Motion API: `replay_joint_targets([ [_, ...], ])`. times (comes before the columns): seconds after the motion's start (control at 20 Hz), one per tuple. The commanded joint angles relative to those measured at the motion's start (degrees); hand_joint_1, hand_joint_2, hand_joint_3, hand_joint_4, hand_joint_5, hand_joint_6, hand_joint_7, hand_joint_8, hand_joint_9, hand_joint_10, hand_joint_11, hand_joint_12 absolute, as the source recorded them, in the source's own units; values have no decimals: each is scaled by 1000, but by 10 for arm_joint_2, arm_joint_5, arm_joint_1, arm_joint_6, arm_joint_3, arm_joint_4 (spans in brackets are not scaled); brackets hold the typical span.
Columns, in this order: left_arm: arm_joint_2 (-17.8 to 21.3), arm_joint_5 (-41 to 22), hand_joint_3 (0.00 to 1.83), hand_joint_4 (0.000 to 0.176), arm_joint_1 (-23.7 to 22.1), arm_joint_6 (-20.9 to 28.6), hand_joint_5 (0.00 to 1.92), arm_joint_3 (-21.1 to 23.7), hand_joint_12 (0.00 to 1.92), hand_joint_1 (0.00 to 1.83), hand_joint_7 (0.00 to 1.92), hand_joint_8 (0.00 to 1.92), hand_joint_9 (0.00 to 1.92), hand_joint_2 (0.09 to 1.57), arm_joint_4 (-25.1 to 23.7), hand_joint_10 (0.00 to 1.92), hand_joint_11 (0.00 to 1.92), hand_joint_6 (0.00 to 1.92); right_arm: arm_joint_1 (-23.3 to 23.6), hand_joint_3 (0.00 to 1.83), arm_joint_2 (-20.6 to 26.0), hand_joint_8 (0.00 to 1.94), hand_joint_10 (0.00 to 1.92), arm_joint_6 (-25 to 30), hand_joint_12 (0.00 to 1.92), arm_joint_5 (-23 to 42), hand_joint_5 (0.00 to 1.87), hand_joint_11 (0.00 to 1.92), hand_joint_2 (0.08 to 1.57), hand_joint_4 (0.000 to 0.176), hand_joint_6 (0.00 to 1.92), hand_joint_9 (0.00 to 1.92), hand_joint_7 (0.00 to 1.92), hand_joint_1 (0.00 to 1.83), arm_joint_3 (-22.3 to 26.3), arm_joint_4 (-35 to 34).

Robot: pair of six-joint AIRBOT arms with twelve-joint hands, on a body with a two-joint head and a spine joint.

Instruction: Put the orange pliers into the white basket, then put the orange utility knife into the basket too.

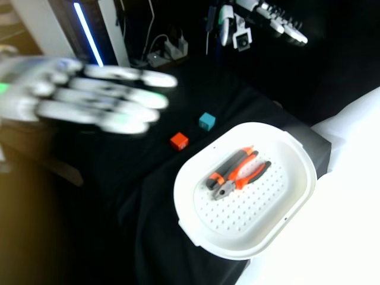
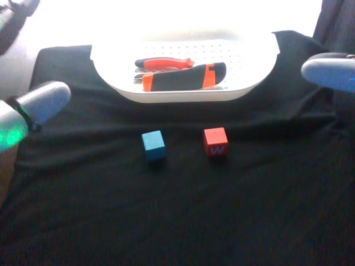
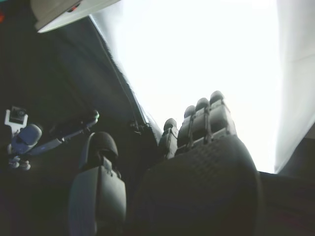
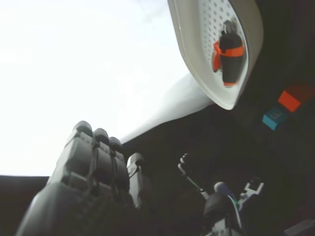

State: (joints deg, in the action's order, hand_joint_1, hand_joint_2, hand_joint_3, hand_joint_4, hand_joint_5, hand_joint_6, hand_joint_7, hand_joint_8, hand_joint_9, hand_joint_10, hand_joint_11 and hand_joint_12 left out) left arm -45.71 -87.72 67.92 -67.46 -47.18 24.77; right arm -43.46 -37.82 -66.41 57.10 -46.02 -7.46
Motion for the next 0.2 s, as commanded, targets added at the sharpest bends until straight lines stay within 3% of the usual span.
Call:
replay_joint_targets([
  [0.0, 7, -92, 0, 106, 0, -2, 0, 2, 0, 254, 0, 0, 0, 1193, -11, 0, 0, 0, 2, 0, 4, 0, 0, -1, 19, 109, 0, 40, 1011, 110, 0, 0, 0, 83, 3, -2],
  [0.05, 13, -107, 0, 129, 5, -5, 0, 6, 0, 208, 0, 0, 0, 1171, -9, 0, 0, 0, -2, 13, 9, 0, 0, -8, 0, 129, 0, 1, 1046, 109, 0, 0, 0, 161, 9, -8],
  [0.1, 19, -115, 0, 129, 9, -7, 0, 10, 0, 208, 0, 0, 0, 1171, -7, 0, 0, 0, -5, 13, 13, 0, 0, -12, 0, 146, 0, 1, 1046, 109, 0, 0, 0, 161, 13, -13],
  [0.15, 24, -115, 0, 167, 9, -14, 0, 10, 0, 157, 0, 0, 0, 1132, -12, 0, 0, 0, -14, 6, 18, 0, 0, -12, 0, 171, 0, 0, 1032, 123, 0, 0, 0, 171, 16, -19],
])
